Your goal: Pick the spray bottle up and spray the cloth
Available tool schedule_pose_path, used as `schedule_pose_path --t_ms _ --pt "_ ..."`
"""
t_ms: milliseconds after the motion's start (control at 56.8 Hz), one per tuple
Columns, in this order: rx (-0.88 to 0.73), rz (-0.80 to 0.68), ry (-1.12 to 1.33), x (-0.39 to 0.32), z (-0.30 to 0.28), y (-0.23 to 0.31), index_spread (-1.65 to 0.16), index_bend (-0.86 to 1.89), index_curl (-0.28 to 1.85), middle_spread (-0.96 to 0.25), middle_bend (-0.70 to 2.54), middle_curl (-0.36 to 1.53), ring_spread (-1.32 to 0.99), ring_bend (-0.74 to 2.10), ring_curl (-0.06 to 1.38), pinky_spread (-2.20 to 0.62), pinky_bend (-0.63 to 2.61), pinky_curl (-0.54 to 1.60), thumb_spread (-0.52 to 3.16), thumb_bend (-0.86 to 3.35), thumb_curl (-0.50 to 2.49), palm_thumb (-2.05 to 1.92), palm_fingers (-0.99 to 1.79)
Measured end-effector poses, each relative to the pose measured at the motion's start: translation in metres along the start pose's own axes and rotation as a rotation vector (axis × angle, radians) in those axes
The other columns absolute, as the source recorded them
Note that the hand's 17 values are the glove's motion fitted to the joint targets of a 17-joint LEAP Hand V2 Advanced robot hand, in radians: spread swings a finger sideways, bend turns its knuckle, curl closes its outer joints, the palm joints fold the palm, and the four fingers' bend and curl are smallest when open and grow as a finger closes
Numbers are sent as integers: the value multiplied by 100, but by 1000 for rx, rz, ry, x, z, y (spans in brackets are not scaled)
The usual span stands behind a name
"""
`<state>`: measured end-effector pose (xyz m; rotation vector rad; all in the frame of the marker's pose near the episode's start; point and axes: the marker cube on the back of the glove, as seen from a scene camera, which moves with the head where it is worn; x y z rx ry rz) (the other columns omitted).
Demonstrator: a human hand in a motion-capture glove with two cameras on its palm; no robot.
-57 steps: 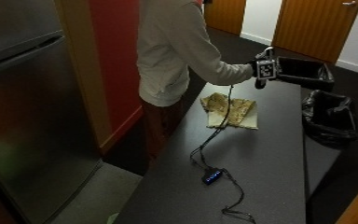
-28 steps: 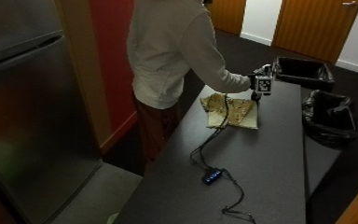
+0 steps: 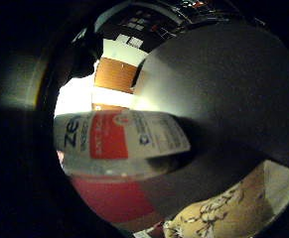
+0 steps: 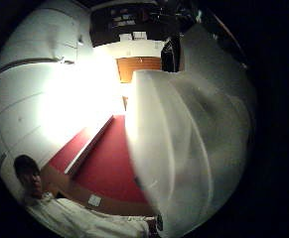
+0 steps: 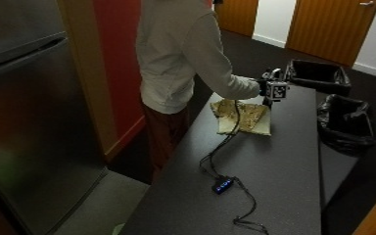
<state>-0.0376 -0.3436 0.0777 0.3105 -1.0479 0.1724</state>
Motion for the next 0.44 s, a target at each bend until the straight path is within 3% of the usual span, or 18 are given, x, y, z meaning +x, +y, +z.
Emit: schedule_pose_path --t_ms 35,123,211,335,440 --pt "-109 6 -31 -4 3 16 -25 3 38 -13 32 43 -15 44 41 -3 36 39 85 -7 55 66 62" --pt "56 -27 8 -4 -10 0 -27 4 32 -12 30 42 -14 45 40 1 38 38 88 -6 50 60 54" --pt "-84 -41 -53 -21 -21 28 -28 7 28 -11 29 42 -13 46 39 4 39 37 90 -4 47 58 53" --pt "18 -98 -64 -44 -43 34 -28 8 25 -11 29 42 -12 46 38 6 39 37 91 -4 44 56 52" --pt "-19 -109 -21 -52 -76 65 -28 10 23 -11 29 42 -12 46 38 6 39 37 92 -3 42 55 52"
